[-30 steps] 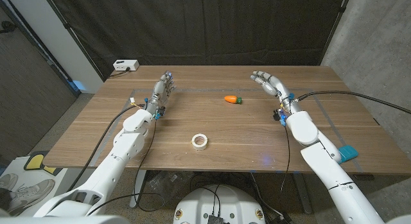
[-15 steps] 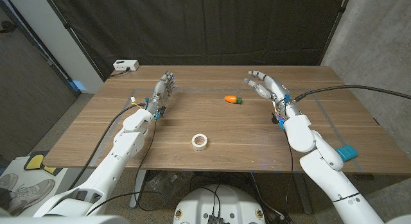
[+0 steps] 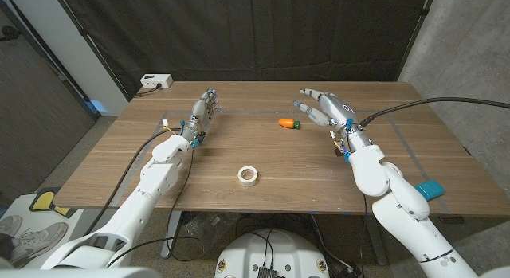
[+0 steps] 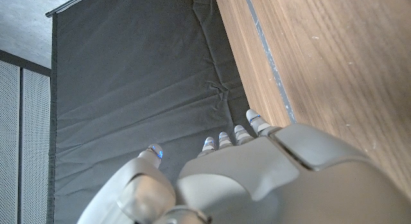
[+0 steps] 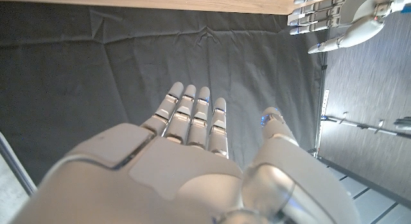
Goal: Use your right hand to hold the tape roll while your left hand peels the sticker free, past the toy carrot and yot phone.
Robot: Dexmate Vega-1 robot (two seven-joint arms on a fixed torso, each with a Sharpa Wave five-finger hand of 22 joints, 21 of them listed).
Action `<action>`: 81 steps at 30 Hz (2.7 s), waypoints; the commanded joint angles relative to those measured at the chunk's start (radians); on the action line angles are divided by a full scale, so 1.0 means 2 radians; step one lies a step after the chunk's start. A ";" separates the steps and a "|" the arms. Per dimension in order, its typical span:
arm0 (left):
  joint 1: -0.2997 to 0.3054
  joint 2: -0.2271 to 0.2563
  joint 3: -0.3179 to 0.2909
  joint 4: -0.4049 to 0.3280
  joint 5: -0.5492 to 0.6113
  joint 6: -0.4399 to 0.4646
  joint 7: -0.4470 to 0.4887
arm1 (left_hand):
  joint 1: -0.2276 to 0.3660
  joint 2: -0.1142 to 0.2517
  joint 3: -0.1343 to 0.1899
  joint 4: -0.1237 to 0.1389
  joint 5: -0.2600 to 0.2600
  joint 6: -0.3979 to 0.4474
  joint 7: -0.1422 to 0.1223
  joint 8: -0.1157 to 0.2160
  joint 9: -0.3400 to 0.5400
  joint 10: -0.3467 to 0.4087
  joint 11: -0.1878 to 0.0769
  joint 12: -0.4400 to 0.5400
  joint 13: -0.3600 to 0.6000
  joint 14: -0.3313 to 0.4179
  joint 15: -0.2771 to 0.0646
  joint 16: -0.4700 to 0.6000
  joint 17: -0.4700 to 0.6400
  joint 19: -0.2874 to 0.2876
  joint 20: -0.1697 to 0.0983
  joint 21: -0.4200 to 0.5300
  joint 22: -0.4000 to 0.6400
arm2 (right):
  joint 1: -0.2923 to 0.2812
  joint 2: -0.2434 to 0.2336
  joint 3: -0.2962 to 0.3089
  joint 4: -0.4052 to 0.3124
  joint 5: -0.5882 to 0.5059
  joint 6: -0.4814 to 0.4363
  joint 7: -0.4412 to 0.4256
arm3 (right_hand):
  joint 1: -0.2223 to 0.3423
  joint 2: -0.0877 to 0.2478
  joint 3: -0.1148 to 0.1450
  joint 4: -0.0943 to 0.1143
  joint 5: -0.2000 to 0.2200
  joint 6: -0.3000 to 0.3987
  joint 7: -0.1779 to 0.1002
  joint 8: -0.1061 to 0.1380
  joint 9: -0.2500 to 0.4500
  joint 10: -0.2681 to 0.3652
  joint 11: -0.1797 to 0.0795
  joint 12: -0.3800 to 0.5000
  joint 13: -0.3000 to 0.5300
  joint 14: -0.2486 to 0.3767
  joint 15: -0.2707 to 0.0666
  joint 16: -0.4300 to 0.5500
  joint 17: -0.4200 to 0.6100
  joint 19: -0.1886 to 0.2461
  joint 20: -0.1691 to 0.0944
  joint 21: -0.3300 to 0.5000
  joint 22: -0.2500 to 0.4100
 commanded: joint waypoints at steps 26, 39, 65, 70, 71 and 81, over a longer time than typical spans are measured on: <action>-0.013 0.004 -0.002 0.028 -0.010 -0.011 -0.051 | 0.000 0.019 -0.002 -0.002 0.004 -0.032 -0.001 -0.003 0.002 -0.015 0.001 0.001 0.003 -0.050 0.000 -0.002 0.002 -0.030 -0.002 0.002 0.001 | -0.025 -0.021 -0.097 -0.093 -0.209 -0.094 0.091 | 0.008 0.005 0.008 0.004 0.004 0.013 -0.007 0.000 0.002 0.008 -0.008 0.001 0.001 0.013 -0.009 0.000 0.002 0.005 0.003 -0.004 0.001; -0.012 0.005 -0.008 0.033 -0.011 -0.013 -0.063 | 0.001 0.019 -0.002 -0.002 0.005 -0.032 -0.002 -0.004 0.002 -0.014 0.001 0.001 0.003 -0.049 0.000 -0.003 0.002 -0.030 -0.001 0.001 0.001 | -0.013 -0.018 -0.127 -0.095 -0.238 -0.105 0.129 | 0.010 0.006 0.011 0.004 0.004 0.014 -0.008 -0.002 0.002 0.010 -0.010 0.000 0.001 0.017 -0.012 0.000 0.002 0.007 0.002 -0.004 0.001; -0.018 0.003 -0.010 0.044 -0.009 -0.011 -0.073 | 0.001 0.019 -0.003 -0.002 0.005 -0.032 -0.002 -0.005 0.002 -0.015 0.000 -0.001 0.003 -0.049 0.000 -0.003 0.002 -0.029 0.006 0.000 0.001 | 0.014 -0.009 -0.175 -0.081 -0.298 -0.131 0.227 | 0.020 0.008 0.021 0.003 0.004 0.031 -0.008 -0.001 0.002 0.035 -0.010 0.006 0.001 0.043 -0.023 0.003 0.002 0.017 -0.001 -0.004 0.001; -0.020 0.003 -0.010 0.049 -0.007 -0.011 -0.075 | 0.001 0.019 -0.003 -0.002 0.005 -0.032 -0.002 -0.005 0.002 -0.015 0.000 -0.001 0.003 -0.049 -0.001 -0.003 0.002 -0.029 0.007 -0.001 0.001 | 0.023 -0.005 -0.183 -0.073 -0.306 -0.135 0.246 | 0.021 0.008 0.022 0.003 0.004 0.032 -0.008 -0.001 0.003 0.035 -0.011 0.005 0.001 0.046 -0.025 0.003 0.002 0.018 -0.002 -0.004 0.001; -0.021 0.003 -0.010 0.049 -0.007 -0.011 -0.076 | 0.001 0.019 -0.003 -0.002 0.005 -0.032 -0.002 -0.005 0.002 -0.015 0.000 -0.001 0.003 -0.049 -0.001 -0.003 0.002 -0.028 0.006 -0.001 0.001 | 0.026 -0.003 -0.185 -0.070 -0.306 -0.135 0.250 | 0.021 0.007 0.023 0.002 0.004 0.032 -0.007 -0.002 0.003 0.035 -0.011 0.005 0.001 0.046 -0.025 0.002 0.002 0.017 -0.001 -0.005 0.001; -0.026 0.002 -0.012 0.056 -0.005 -0.009 -0.079 | 0.002 0.019 -0.003 -0.002 0.005 -0.032 -0.003 -0.006 0.002 -0.015 0.001 -0.002 0.003 -0.049 -0.001 -0.003 0.002 -0.029 0.007 -0.001 0.001 | 0.039 0.000 -0.195 -0.059 -0.313 -0.138 0.271 | 0.023 0.008 0.024 0.002 0.004 0.034 -0.007 -0.002 0.003 0.036 -0.010 0.004 0.002 0.046 -0.024 0.001 0.003 0.019 -0.001 -0.005 0.001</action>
